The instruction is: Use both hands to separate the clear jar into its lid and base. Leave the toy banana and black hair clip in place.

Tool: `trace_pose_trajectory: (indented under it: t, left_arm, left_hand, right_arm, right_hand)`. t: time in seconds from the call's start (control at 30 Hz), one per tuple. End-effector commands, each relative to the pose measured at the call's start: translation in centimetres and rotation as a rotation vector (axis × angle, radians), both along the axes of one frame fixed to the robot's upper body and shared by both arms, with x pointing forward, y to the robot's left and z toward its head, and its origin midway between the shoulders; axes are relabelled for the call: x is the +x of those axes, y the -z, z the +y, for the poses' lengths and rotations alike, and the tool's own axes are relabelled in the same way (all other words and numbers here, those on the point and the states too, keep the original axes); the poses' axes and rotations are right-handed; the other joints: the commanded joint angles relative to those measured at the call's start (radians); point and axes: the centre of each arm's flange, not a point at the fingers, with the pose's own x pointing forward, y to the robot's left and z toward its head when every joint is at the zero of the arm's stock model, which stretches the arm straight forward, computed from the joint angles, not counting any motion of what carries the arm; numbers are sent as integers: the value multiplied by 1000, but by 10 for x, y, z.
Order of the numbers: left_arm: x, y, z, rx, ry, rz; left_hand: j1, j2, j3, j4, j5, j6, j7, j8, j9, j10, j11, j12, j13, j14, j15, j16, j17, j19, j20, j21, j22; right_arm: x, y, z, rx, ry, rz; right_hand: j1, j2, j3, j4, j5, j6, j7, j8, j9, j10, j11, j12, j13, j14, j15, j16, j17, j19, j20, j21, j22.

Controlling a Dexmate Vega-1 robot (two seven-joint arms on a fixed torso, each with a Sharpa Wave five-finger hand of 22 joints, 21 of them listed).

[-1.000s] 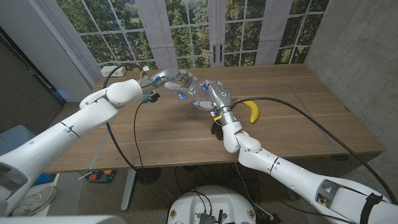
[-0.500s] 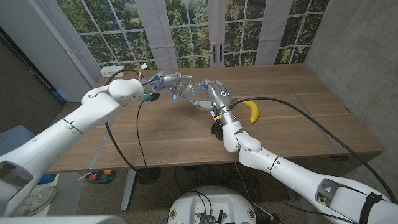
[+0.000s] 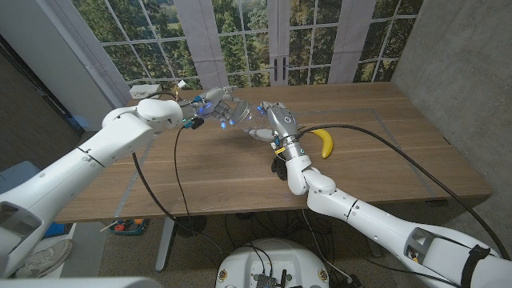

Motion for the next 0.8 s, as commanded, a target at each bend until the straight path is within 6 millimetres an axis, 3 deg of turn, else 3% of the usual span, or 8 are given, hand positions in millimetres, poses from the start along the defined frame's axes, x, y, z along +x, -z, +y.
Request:
trace_pose_trajectory:
  t: [0.03, 0.07, 0.13, 0.23, 0.37, 0.43, 0.63, 0.8]
  left_arm:
    - [-25, 6, 6, 17, -70, -331]
    - [-28, 6, 5, 34, -75, -358]
    - [-31, 5, 4, 66, -72, -384]
    - [-34, 5, 3, 92, -63, -441]
    - [-35, 2, -1, 168, -43, -451]
    - [-35, 0, -4, 226, -19, -453]
    - [-33, -6, -9, 309, 73, -422]
    - [-25, -9, -8, 299, 173, -332]
  left_hand:
    - [96, -31, 105, -184, -71, -277, -138, -75, -17, -430, -71, -132, 6, -489, 3, -216, 16, -334, 160, -217, 1]
    - [116, -41, 121, -215, -77, -347, -179, -76, -21, -527, -83, -131, 4, -601, 21, -224, 15, -411, 189, -266, 2]
    - [169, -62, 139, -232, -80, -503, -237, -80, -26, -688, -94, -133, 2, -745, 39, -224, 13, -510, 220, -335, 2]
    - [252, -70, 160, -237, -75, -581, -256, -72, -29, -770, -97, -118, 1, -866, 58, -220, 11, -573, 239, -390, 1]
    - [319, -103, 161, -241, -78, -652, -197, -69, -30, -833, -113, -120, -3, -907, 64, -216, 10, -597, 241, -422, 0]
    - [360, -120, 157, -239, -79, -704, -186, -67, -30, -891, -100, -124, -7, -961, 83, -222, 10, -640, 252, -453, 0]
    - [449, -133, 159, -238, -77, -716, -323, -45, -31, -952, -88, -116, -14, -1008, 105, -216, 9, -642, 267, -470, -1]
    - [505, -128, 166, -238, -75, -682, -333, -23, -25, -930, -110, -98, -18, -992, 100, -205, 9, -608, 258, -465, -1]
  right_arm:
    - [1, 0, 0, 0, 3, -4]
    - [1, 0, 0, 1, 2, -3]
    - [1, 0, 0, 2, 2, -5]
    - [1, 0, -1, 3, 2, -6]
    - [1, -1, -1, 3, 3, -3]
    - [0, 0, -2, 4, 5, -7]
    - [0, 0, -3, 7, 4, -3]
    - [-1, -1, -3, 9, 1, -6]
  right_hand:
    - [91, 257, 91, 79, 6, 367, -176, 9, 3, 227, -218, -2, 7, 30, -160, 5, 1, -7, 1, 7, 2]
    - [91, 257, 91, 79, 6, 367, -178, 9, 3, 227, -218, -2, 8, 30, -160, 5, 1, -8, 1, 8, 2]
    - [91, 257, 91, 79, 6, 368, -176, 9, 2, 231, -218, -3, 5, 31, -160, 5, 1, -8, 1, 9, 2]
    - [91, 257, 91, 78, 7, 367, -178, 9, 3, 230, -218, -3, 9, 31, -161, 5, 2, -9, 1, 10, 2]
    - [91, 257, 91, 79, 7, 368, -179, 7, 0, 228, -217, -4, 9, 31, -160, 5, 2, -9, 1, 12, 2]
    - [90, 257, 92, 79, 7, 367, -179, 8, 2, 231, -220, -5, 8, 31, -160, 4, 2, -9, 1, 14, 1]
    - [90, 257, 92, 79, 7, 369, -178, 8, 2, 229, -218, -6, 10, 31, -160, 4, 2, -11, 1, 16, 1]
    - [89, 257, 92, 80, 6, 368, -180, 8, 3, 230, -219, -7, 10, 32, -160, 4, 2, -12, 0, 18, 1]
